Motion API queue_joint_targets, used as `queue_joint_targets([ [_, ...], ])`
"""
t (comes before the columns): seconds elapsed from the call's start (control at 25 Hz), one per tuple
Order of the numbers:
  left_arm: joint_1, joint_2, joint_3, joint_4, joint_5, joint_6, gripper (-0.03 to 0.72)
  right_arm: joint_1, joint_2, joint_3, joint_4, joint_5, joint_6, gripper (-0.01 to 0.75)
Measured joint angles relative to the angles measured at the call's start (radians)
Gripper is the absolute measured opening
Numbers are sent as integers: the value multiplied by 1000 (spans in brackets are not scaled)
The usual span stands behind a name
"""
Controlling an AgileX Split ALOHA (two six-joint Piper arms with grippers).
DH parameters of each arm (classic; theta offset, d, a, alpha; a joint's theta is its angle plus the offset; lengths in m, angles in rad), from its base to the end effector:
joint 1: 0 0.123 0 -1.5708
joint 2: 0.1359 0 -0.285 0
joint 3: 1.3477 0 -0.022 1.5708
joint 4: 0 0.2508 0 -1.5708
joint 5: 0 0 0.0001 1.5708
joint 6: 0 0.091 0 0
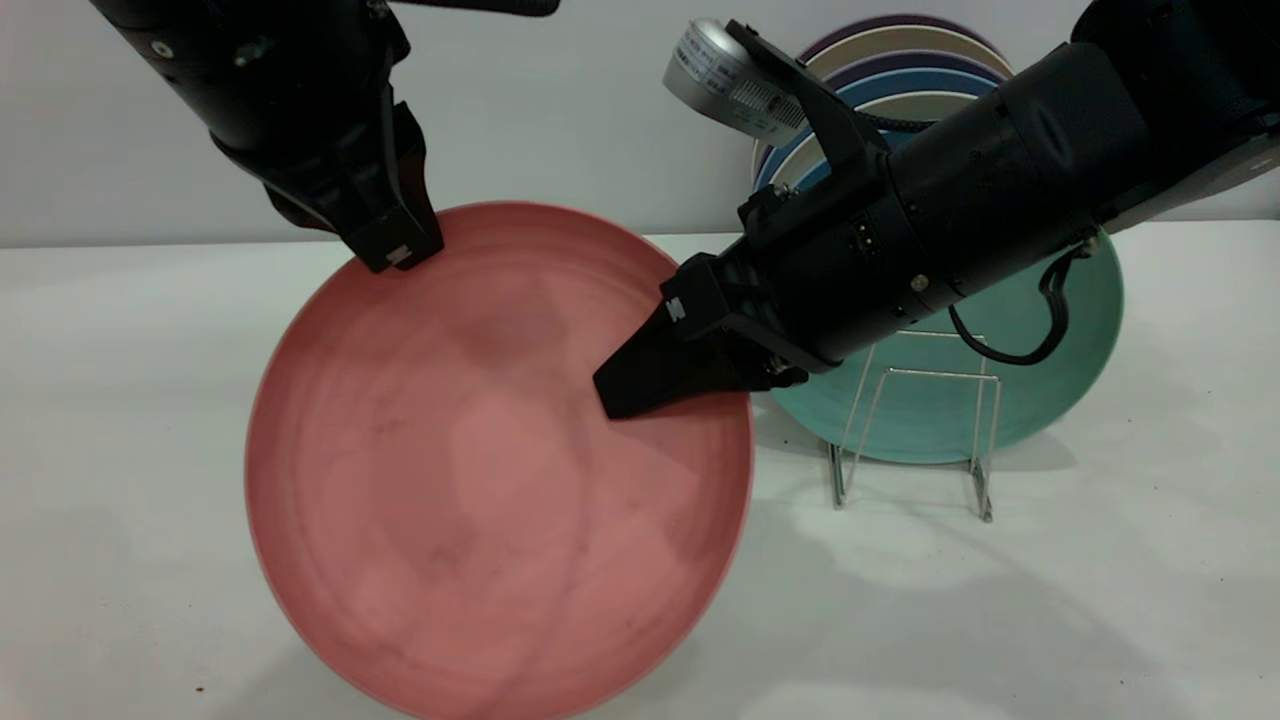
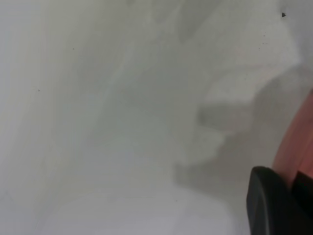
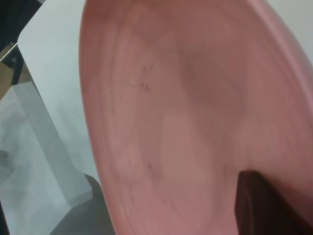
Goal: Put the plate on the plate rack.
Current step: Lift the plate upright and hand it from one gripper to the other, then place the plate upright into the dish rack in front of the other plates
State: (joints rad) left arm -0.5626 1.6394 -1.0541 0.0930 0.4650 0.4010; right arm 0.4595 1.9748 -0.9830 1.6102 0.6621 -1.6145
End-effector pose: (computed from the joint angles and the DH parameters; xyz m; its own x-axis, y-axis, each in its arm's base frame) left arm 0.2902 -0.1785 0.2270 -0.3752 0.7864 -0.4907 0.7767 0.5557 0.2967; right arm 0.3022 0.2120 0.1289 -0.6917 -0.3368 -0.6389 -0.6990 0.5345 0.4751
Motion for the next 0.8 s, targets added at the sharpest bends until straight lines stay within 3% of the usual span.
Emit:
queue_joint_targets([
  [0.2,0,0,1,-3,24,-117,88,0,0,-2,-38,0,8,114],
  [0.56,44,0,1,134,98,-434,533,0,0,-6,-170,-53,77,114],
  [0.68,81,0,1,217,180,-482,589,0,0,-6,-231,-72,109,114],
  [0.8,122,0,0,257,236,-491,580,0,-8,-6,-310,-101,151,114],
])
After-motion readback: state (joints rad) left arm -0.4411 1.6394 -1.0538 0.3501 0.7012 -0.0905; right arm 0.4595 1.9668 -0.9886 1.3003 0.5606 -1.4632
